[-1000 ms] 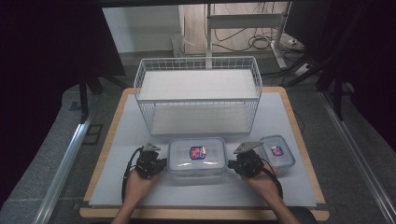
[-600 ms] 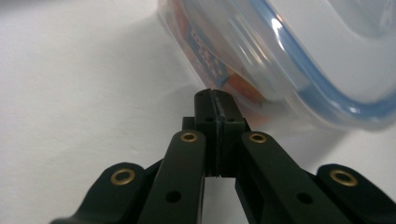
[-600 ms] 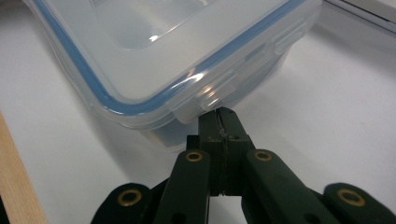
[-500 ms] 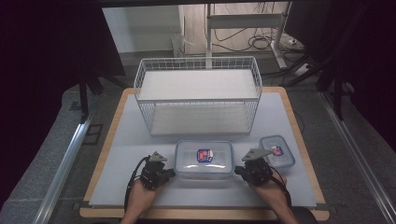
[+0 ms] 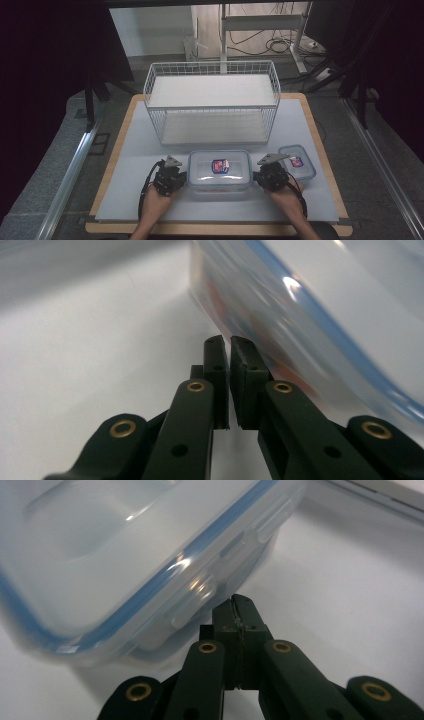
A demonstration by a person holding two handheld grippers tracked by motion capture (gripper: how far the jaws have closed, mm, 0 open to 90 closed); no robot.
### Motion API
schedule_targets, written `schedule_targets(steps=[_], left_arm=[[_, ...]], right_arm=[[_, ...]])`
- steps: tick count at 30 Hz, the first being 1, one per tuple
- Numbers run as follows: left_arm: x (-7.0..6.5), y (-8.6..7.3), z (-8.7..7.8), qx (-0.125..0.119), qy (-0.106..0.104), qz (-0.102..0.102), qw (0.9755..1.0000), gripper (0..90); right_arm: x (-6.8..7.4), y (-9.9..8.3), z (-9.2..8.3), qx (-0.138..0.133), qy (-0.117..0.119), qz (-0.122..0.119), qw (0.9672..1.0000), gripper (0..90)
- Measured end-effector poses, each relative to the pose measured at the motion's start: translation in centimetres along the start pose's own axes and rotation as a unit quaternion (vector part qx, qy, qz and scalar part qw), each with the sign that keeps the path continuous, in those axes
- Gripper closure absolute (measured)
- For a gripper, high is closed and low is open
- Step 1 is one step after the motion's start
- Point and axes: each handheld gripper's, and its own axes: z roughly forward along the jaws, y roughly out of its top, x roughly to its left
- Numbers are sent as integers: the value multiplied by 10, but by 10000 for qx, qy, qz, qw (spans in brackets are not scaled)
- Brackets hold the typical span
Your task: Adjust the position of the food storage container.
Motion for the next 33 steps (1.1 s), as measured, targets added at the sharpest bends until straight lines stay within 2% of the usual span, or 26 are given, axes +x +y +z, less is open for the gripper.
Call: schedule_targets(steps=[4,8,10,18,20,22,24,25,26,27,28,29,30,31,32,33], left_arm=[[0,-1,-4,-53,-52,-12,10000,898],[-1,-3,-10,-72,-42,-91,9999,900],[-4,-7,-16,-61,-118,-134,9998,899],[-15,-19,-27,-52,-225,-72,9997,900],[-16,-20,-29,-45,-276,-46,9996,899],[-13,-22,-32,-16,-450,-31,9990,897],[-10,-23,-38,-91,-459,-34,9989,821],[-9,-23,-41,-136,-360,-10,9993,732],[-8,-25,-44,-187,-173,37,9997,732],[-5,-28,-49,-205,90,177,9996,622],[-5,-28,-49,-205,90,177,9996,558],[-2,-31,-51,-250,122,233,9993,558],[0,-33,-52,-286,104,277,9992,403],[2,-35,-53,-341,81,406,9986,343],[2,-35,-53,-341,81,406,9986,300],[2,-37,-53,-356,77,488,9981,300]], right_arm=[[-1,4,0,-56,-37,-52,10000,898],[6,2,-5,-71,27,-63,10000,898],[13,-2,-8,-4,24,-154,9999,898],[19,-8,-15,-26,-13,-219,9998,899],[19,-8,-15,-26,-4,-220,9998,898],[17,-8,-16,-17,77,-185,9998,898],[16,-8,-19,-7,131,-139,9998,897],[15,-8,-23,-51,40,-166,9998,894],[15,-8,-23,-51,40,-166,9998,894],[11,-9,-30,-202,34,-196,9996,857],[11,-9,-30,-202,34,-196,9996,857],[8,-10,-34,-265,28,-209,9994,831],[3,-12,-41,-391,12,-238,9990,753],[2,-13,-43,-431,22,-249,9988,705],[2,-13,-43,-431,22,-249,9988,705],[0,-15,-46,-487,25,-236,9985,650]])
